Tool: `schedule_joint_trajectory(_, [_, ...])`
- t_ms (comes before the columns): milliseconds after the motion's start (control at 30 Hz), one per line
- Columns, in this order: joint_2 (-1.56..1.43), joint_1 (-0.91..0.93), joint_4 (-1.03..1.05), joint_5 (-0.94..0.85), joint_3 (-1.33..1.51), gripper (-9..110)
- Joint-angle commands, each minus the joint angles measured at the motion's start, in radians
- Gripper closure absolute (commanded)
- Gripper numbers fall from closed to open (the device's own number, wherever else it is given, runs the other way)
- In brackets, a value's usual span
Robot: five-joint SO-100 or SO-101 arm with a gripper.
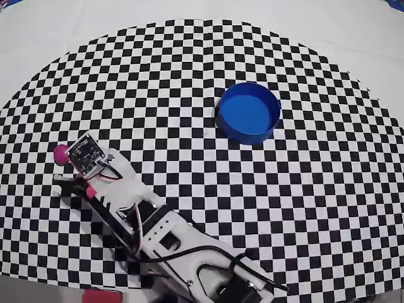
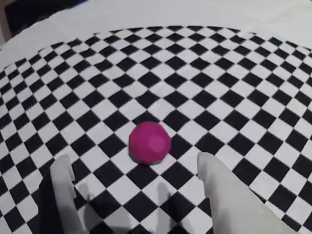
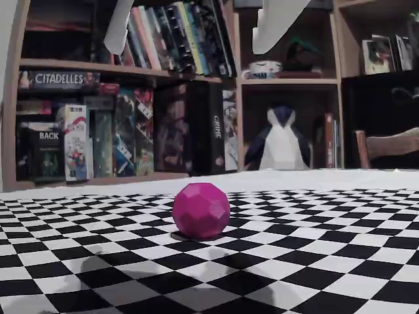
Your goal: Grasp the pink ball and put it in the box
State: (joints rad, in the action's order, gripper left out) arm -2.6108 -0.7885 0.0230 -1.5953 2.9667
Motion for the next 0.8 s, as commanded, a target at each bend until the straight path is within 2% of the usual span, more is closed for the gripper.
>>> schedule_joint_trajectory(0, [0.051,-0.008,-0.029,-0.008,-0.069,72])
schedule_joint_trajectory(767, [0.403,-0.005,-0.110,-0.008,-0.247,72])
